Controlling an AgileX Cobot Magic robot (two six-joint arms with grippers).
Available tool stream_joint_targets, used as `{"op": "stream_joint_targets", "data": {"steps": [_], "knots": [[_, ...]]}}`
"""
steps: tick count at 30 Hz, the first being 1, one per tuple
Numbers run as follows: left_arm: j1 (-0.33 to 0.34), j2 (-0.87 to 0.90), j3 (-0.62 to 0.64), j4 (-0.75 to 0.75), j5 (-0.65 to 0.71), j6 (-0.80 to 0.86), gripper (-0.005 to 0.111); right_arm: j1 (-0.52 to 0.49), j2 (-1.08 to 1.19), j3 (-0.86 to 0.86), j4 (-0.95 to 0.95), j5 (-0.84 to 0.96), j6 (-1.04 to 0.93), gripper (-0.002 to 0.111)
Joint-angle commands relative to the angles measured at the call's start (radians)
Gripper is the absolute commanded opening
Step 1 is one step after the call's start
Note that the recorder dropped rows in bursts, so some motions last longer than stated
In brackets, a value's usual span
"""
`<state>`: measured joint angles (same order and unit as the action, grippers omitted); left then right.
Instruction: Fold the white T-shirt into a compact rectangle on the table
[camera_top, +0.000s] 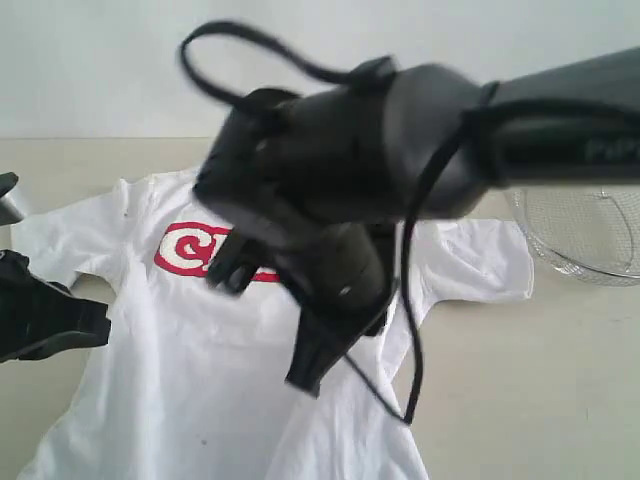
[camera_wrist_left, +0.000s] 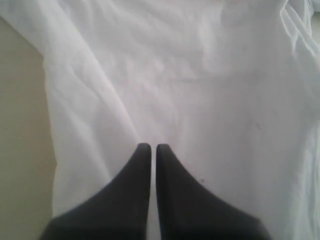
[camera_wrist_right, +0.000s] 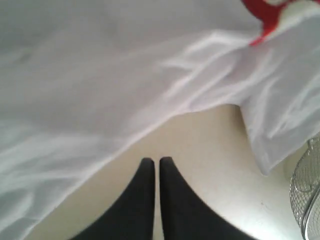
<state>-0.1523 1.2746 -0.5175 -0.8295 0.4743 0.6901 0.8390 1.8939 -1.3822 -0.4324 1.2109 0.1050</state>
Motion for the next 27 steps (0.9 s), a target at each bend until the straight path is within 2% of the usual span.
{"op": "stream_joint_targets", "data": {"steps": [1,5,9,11,13,17,19,27], "knots": [[0.002,0.016,-0.036,-0.026,-0.053,0.053,0.004,-0.214,-0.079,0.052,0.026,-0.162,0.018,0.0],[0.002,0.116,-0.126,-0.068,-0.168,0.08,0.004,-0.404,-0.088,0.067,0.143,-0.489,-0.008,0.0],[0.002,0.288,-0.295,-0.072,-0.16,0.088,0.004,-0.527,-0.049,0.047,0.504,-0.718,-0.282,0.0],[0.002,0.386,-0.397,-0.072,-0.125,0.088,0.004,-0.561,-0.009,0.007,0.649,-0.725,-0.4,0.0],[0.002,0.476,-0.493,-0.072,-0.093,0.088,0.004,-0.582,0.051,-0.056,0.72,-0.7,-0.437,0.0],[0.002,0.611,-0.643,-0.072,-0.005,0.088,0.004,-0.599,0.19,-0.201,0.727,-0.59,-0.444,0.0],[0.002,0.673,-0.705,-0.072,-0.003,0.088,0.004,-0.599,0.257,-0.276,0.728,-0.526,-0.462,0.0],[0.002,0.856,-0.87,-0.072,0.025,0.028,0.004,-0.621,0.432,-0.46,0.714,-0.458,-0.418,0.0]]}}
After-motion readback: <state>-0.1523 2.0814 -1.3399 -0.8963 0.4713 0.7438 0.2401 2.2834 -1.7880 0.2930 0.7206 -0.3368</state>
